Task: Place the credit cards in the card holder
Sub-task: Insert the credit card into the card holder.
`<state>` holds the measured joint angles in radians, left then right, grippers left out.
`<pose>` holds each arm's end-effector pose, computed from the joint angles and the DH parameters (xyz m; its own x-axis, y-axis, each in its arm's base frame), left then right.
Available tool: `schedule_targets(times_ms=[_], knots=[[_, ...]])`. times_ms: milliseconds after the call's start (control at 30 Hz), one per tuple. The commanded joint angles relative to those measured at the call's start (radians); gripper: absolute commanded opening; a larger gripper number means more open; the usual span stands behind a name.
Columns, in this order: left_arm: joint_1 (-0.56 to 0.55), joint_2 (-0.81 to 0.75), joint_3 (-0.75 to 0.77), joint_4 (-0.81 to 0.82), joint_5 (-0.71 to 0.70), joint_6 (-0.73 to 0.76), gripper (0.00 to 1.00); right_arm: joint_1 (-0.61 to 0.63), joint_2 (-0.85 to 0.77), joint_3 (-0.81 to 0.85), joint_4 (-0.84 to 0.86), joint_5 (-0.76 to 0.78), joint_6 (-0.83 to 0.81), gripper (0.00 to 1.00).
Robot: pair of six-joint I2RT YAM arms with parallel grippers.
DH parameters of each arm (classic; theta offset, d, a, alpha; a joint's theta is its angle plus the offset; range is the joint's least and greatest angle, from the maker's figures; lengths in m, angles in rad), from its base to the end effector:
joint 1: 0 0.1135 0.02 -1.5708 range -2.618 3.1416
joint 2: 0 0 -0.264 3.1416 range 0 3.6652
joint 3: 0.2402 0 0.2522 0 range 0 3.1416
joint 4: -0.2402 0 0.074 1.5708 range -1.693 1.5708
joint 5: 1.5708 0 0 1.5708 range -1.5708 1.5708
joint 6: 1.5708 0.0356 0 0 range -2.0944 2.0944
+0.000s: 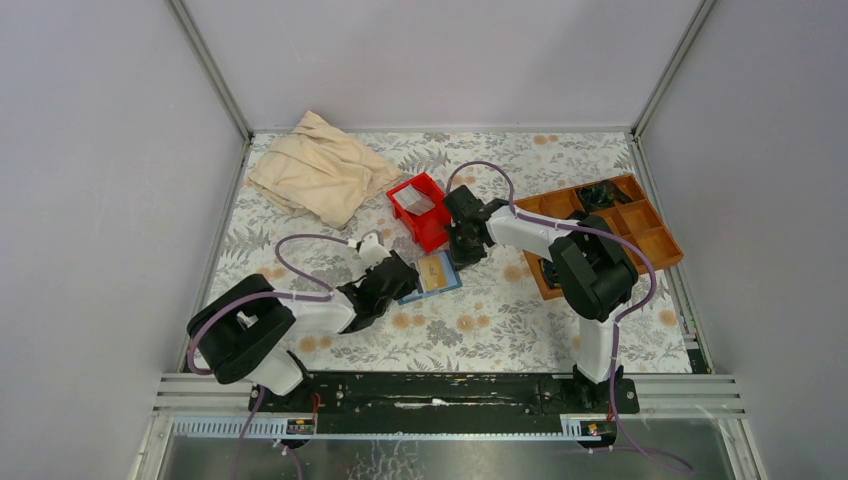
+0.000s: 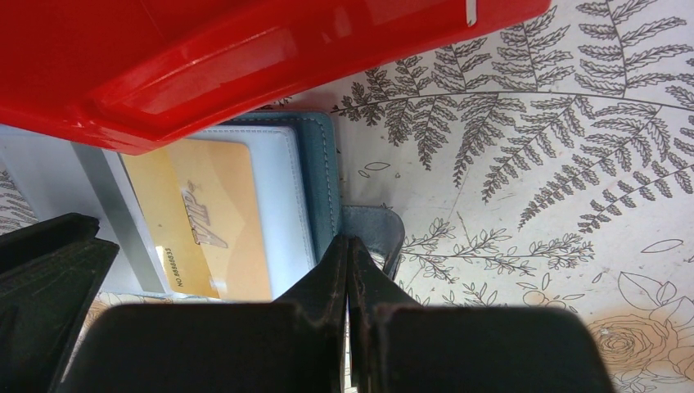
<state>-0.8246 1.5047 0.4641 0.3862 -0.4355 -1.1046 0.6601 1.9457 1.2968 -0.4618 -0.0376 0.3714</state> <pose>0.1892 -0.1826 0.1312 -0.5775 -0.5684 -0.5860 -0.1720 0.7864 -0.5933 0.3126 0.2443 0.1608 -0.8867 -0.2292 -0.4015 -0.3264 0.9254 0.1925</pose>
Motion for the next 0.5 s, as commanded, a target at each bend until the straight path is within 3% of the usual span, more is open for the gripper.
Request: schedule_targets(times_ms=[0,467], knots=[[-0.007,-0.017,0.045,-0.052,-0.050,0.094,0.29,0.007,-0.003,-0.027,0.025,0.013,0.012,0.00],[-0.005,0.047,0.205,-0.203,-0.018,0.397,0.02,0.007,-0.008,-0.043,0.052,0.000,0.024,0.00]])
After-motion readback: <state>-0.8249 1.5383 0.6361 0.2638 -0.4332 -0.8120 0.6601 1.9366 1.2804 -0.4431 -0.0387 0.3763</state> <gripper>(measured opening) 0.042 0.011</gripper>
